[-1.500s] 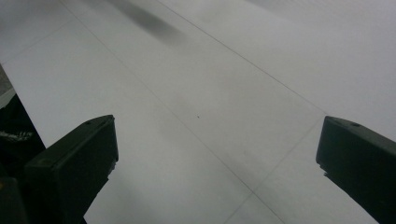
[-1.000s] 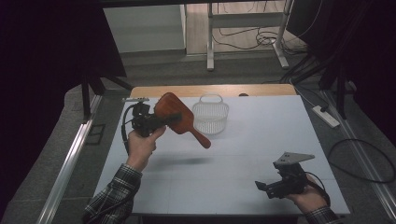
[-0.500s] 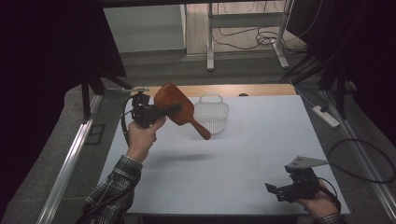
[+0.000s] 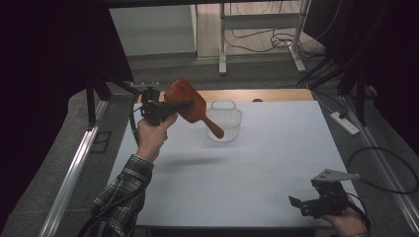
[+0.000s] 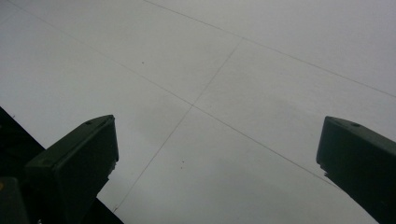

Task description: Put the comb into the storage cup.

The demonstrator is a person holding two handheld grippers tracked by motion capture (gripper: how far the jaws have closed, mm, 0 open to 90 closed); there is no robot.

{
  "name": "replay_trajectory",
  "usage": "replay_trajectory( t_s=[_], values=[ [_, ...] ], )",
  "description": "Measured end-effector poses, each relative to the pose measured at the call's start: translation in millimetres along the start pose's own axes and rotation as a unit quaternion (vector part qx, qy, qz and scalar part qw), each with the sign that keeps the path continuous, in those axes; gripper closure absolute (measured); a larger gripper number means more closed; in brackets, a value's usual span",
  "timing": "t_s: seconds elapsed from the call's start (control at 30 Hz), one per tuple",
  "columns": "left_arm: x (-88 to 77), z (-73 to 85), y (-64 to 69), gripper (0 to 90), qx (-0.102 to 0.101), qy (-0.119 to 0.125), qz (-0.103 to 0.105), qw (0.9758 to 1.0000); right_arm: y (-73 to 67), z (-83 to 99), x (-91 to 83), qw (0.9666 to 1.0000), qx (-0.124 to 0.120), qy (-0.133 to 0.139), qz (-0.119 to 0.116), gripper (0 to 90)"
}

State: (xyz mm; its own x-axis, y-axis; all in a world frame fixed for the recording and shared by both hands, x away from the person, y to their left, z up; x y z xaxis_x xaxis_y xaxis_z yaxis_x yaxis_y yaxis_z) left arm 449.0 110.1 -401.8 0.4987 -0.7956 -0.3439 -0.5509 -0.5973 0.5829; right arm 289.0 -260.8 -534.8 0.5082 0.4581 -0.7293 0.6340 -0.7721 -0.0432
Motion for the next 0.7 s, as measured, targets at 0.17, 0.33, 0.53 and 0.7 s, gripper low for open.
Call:
replay_trajectory(
  t_s=[0.17,0.33,0.53,0.7],
  values=[
    [1.1,-7.3,-2.5,50.4,-0.007,0.006,-0.002,1.0000,1.3,1.5,-4.1,1.0000,0.007,0.001,0.001,0.0],
    [1.8,-13.7,-4.0,50.5,-0.005,0.011,-0.008,0.9999,3.0,5.0,-7.1,0.9999,0.004,-0.010,0.012,0.0],
    [5.9,-20.7,-4.6,50.4,-0.007,0.016,-0.010,0.9998,3.7,9.7,-13.7,0.9997,0.005,-0.015,0.021,0.0],
    [9.2,-23.5,-6.0,50.5,-0.009,0.017,-0.013,0.9997,4.0,10.6,-16.8,0.9997,0.011,-0.010,0.017,0.0]
  ],
)
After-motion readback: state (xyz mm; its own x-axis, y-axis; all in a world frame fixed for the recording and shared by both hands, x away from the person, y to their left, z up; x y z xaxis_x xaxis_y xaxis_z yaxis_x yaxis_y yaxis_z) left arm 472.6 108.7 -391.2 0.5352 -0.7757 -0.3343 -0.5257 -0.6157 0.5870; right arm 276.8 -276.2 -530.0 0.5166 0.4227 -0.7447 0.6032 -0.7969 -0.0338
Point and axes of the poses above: each handheld gripper's, and its own axes: x roughly forward along the jaws, z roughly out of its underside, y roughly to its right, the point moved 10 cm from there along x, roughly forward along the jaws, and after that the axes turned 4 degrees about -x, right-handed, at the moved point
